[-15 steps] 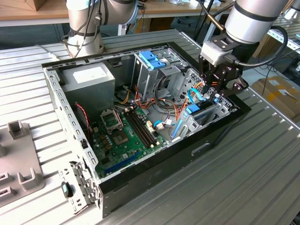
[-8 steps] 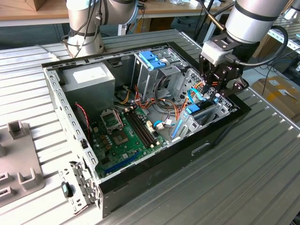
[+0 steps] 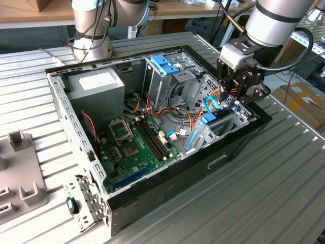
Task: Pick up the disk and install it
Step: 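Insert the second disk wire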
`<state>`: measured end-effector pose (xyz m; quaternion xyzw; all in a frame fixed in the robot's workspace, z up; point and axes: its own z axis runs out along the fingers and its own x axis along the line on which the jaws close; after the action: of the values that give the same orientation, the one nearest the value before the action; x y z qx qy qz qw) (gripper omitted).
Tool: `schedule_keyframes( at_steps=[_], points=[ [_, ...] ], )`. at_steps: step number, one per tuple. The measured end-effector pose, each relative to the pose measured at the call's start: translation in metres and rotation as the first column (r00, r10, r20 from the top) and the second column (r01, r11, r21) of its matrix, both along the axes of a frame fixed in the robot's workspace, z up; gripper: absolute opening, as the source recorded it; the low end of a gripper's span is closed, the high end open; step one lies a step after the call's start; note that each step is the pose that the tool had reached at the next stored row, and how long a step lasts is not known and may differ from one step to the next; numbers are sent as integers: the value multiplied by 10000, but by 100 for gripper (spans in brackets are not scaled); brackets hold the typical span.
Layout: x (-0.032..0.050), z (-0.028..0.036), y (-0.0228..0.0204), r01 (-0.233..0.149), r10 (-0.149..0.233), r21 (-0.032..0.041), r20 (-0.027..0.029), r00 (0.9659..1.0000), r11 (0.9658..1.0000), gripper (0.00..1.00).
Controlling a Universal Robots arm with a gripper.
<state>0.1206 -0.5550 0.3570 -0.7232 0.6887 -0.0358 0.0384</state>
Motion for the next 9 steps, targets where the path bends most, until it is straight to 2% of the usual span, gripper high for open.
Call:
schedule_keyframes(
  at_steps=[9],
  points=[
    [18,0,0,-1,1,0,0,10000,10000,36]
  ],
)
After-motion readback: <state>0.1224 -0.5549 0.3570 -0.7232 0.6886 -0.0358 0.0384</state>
